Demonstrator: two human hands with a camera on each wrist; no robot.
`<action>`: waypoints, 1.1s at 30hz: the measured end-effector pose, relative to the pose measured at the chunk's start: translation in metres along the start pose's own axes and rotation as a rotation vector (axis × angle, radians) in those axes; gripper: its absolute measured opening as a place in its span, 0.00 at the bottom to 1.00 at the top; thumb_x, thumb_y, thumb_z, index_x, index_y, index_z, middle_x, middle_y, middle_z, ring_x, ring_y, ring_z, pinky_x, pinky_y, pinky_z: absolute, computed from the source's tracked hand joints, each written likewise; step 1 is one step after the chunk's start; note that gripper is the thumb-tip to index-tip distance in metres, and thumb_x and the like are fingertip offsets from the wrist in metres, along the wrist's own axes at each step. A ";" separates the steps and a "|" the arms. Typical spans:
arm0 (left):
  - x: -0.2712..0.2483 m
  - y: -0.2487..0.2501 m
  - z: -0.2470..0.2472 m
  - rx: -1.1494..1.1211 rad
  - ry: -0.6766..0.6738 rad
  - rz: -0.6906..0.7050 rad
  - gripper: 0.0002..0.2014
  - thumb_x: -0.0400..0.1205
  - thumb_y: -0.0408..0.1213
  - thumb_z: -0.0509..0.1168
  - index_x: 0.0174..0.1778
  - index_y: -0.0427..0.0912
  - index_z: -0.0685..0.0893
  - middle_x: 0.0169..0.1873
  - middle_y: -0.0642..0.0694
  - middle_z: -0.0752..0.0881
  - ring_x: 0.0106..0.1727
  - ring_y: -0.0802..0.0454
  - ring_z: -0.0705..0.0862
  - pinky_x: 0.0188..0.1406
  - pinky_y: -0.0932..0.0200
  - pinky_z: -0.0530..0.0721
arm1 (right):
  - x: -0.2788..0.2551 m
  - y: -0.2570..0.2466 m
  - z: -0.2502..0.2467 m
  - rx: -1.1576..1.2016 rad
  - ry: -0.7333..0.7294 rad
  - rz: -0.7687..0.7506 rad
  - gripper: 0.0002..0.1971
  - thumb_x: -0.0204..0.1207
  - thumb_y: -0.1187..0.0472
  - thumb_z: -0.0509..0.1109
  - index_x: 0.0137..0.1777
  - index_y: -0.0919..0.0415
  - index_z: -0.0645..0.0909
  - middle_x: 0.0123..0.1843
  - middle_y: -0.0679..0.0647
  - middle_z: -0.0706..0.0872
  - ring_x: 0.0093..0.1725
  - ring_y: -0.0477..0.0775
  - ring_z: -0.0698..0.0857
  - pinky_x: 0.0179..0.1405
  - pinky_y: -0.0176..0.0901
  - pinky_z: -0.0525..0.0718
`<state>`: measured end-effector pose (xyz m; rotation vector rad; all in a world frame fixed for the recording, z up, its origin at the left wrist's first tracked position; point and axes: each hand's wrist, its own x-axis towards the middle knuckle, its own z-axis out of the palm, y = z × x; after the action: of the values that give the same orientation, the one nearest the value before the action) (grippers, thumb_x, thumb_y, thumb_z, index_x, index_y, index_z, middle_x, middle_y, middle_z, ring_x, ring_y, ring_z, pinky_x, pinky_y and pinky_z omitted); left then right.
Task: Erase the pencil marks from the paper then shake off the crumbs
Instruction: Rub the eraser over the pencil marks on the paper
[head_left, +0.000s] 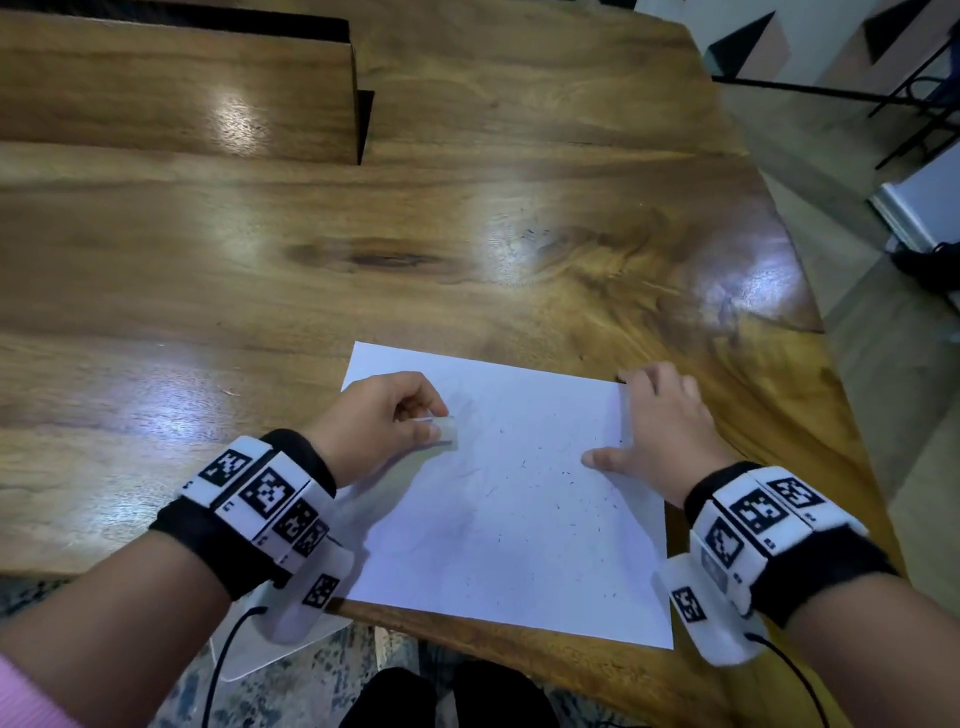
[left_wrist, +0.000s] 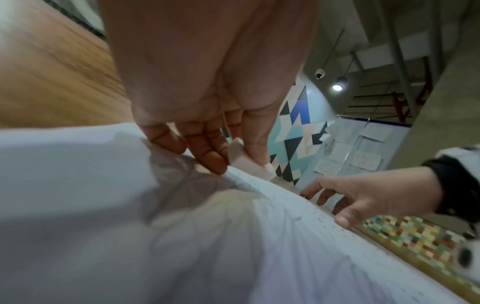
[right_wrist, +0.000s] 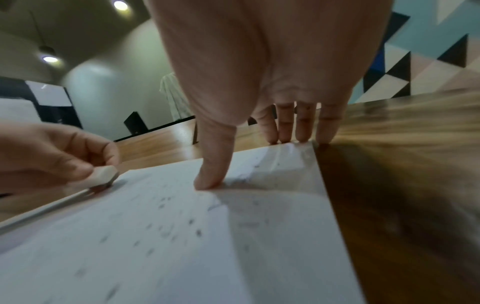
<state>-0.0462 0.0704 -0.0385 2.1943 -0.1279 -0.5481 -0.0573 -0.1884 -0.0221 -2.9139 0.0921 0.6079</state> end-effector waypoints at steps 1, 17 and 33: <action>0.000 0.000 0.000 0.004 -0.002 -0.005 0.06 0.74 0.33 0.71 0.39 0.49 0.82 0.29 0.54 0.76 0.31 0.58 0.73 0.32 0.71 0.72 | 0.003 -0.001 -0.001 -0.010 -0.011 0.017 0.48 0.63 0.40 0.78 0.78 0.59 0.60 0.72 0.54 0.64 0.71 0.56 0.63 0.69 0.47 0.67; 0.002 0.009 0.011 -0.009 -0.034 -0.013 0.05 0.73 0.37 0.71 0.39 0.51 0.82 0.29 0.55 0.77 0.32 0.57 0.75 0.40 0.62 0.73 | 0.020 0.012 -0.015 -0.005 -0.122 0.026 0.09 0.78 0.54 0.68 0.52 0.58 0.78 0.48 0.51 0.80 0.55 0.57 0.78 0.58 0.50 0.67; 0.020 0.040 0.032 0.222 -0.062 -0.002 0.04 0.73 0.36 0.71 0.40 0.47 0.83 0.29 0.57 0.78 0.36 0.55 0.76 0.41 0.60 0.73 | -0.005 -0.014 0.012 0.054 -0.071 -0.237 0.51 0.64 0.43 0.79 0.83 0.51 0.53 0.82 0.47 0.54 0.79 0.51 0.53 0.78 0.47 0.58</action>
<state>-0.0381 0.0162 -0.0325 2.3934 -0.2294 -0.6289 -0.0654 -0.1725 -0.0288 -2.7900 -0.2386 0.6547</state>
